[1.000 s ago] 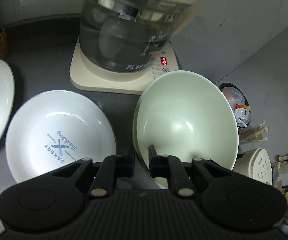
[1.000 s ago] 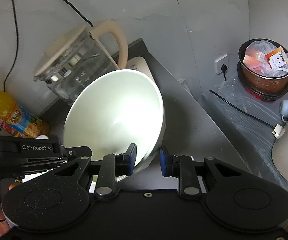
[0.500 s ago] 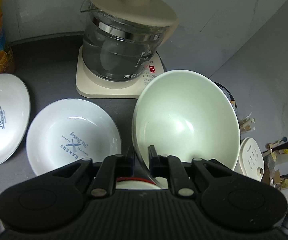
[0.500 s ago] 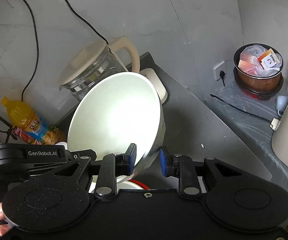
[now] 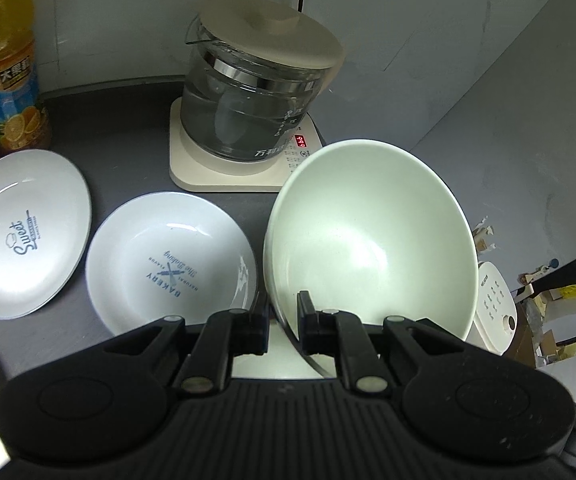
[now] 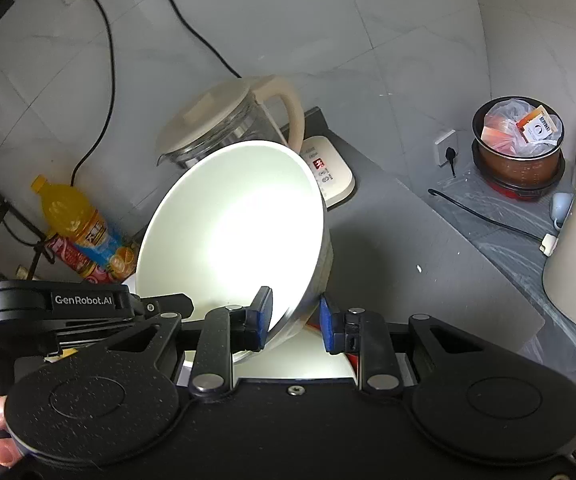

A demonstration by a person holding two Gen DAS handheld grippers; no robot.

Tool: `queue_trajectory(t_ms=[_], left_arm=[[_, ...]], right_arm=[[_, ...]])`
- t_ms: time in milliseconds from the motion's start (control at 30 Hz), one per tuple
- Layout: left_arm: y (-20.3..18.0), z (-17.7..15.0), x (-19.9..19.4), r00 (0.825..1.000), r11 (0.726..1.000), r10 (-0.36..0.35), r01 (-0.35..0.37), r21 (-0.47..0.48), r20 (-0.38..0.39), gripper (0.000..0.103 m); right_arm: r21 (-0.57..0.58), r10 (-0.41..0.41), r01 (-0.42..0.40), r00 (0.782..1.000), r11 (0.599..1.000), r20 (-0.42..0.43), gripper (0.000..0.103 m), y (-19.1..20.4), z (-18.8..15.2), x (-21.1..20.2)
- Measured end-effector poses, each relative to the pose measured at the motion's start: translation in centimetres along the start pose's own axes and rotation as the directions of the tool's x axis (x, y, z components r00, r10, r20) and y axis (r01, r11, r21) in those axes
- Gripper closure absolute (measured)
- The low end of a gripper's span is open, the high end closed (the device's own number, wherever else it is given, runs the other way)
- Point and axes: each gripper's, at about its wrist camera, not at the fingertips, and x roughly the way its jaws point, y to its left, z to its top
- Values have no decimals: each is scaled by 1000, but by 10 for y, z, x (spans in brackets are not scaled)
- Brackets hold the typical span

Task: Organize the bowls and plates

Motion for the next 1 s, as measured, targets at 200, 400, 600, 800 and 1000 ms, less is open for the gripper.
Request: queue_trajectory(t_ms=[200,400,600,800,1000], left_arm=[[7,-9,-13,1000,1000,-9,9,6,2,91],[13,-19,-22,1000,1000,-20,20,17,-11,91],[22,-34,-18,999,1000,-18,19,19,-48,91],[28,-48,-10,995,1000,-12,14,17,-95,91],[32,-55,-5,992,1000,-7,9,18,-129,91]], right_arm=[[-14,5,-6,1000,1000,-12,78,6,-12,-8],[-20,0,-1,999,1000,-40,78,7,-27,-10],[-22,-14,13,997,1000,-73,77,7,-44,-8],[-20,-24,22,995,1000,-101,77,3,-56,-7],[-20,-34,32,991,999,-131,77,2,-66,-2]])
